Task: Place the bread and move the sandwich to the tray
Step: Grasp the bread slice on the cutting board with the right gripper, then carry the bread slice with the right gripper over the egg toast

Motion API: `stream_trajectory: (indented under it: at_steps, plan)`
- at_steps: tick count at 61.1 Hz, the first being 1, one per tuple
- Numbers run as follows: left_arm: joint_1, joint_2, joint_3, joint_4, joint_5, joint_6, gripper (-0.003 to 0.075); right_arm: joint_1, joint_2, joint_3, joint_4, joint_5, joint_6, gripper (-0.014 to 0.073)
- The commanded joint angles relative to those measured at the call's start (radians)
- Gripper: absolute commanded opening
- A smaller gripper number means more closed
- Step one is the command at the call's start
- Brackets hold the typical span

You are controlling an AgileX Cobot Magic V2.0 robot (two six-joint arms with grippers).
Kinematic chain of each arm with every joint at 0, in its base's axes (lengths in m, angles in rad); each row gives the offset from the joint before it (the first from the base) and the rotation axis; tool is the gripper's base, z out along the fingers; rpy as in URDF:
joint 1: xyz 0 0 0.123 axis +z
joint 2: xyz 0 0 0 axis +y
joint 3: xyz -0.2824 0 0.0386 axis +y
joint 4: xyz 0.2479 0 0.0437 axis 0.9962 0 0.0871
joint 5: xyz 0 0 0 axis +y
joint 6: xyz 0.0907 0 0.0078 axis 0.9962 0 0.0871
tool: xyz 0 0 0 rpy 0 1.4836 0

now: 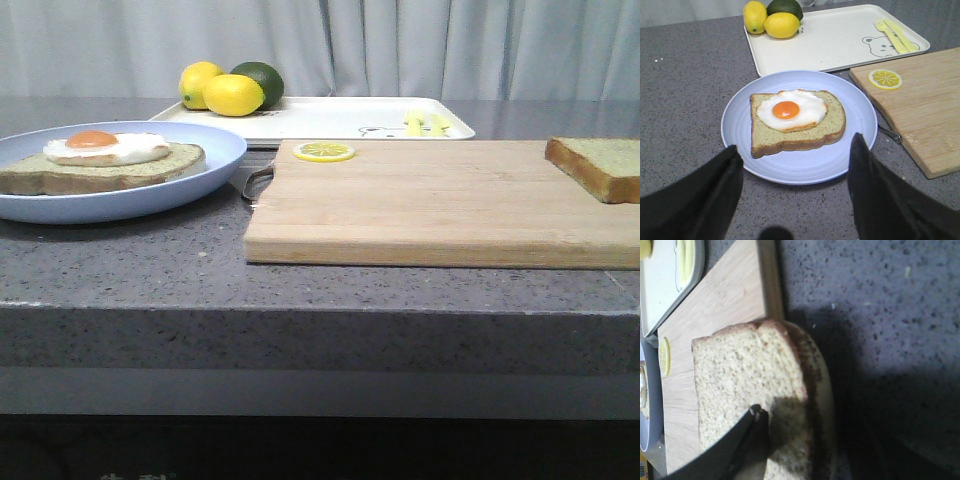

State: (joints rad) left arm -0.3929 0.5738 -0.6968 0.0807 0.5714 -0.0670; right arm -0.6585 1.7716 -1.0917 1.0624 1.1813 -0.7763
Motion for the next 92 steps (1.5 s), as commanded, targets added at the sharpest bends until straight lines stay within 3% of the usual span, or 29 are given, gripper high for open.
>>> stream_trajectory:
  at_steps: [1,9,19,26,46,58,68,77,92]
  plan:
    - [-0.009,0.008,-0.029,0.005,-0.076,0.001,0.0440,0.014,-0.040,-0.030,0.065,0.085,-0.027,0.0360]
    - [-0.009,0.008,-0.029,0.005,-0.076,0.001,0.0440,0.022,-0.040,-0.030,0.065,0.087,-0.027,0.0332]
    - [-0.009,0.008,-0.029,0.005,-0.076,0.001,0.0440,0.022,-0.040,-0.030,0.066,0.097,-0.027,0.0148]
    - [-0.009,0.008,-0.029,0.007,-0.076,0.001,0.0440,0.022,-0.044,-0.030,0.086,0.112,-0.029,0.0090]
    - [-0.009,0.008,-0.029,0.015,-0.076,0.001,0.0440,0.038,-0.157,-0.030,0.251,0.154,-0.040,0.0087]
    - [-0.009,0.008,-0.029,0.015,-0.084,0.001,0.0440,0.102,-0.250,-0.030,0.367,0.153,-0.039,0.0087]
    - [-0.009,0.008,-0.029,0.015,-0.084,0.001,0.0440,0.228,-0.290,-0.030,0.496,0.153,-0.039,0.0087]
    - [-0.009,0.008,-0.029,0.015,-0.084,0.001,0.0440,0.415,-0.290,-0.030,0.595,0.101,-0.039,0.0087]
    - [-0.009,0.008,-0.028,0.015,-0.084,0.001,0.0440,0.811,-0.288,-0.030,0.770,-0.294,-0.040,0.0087]
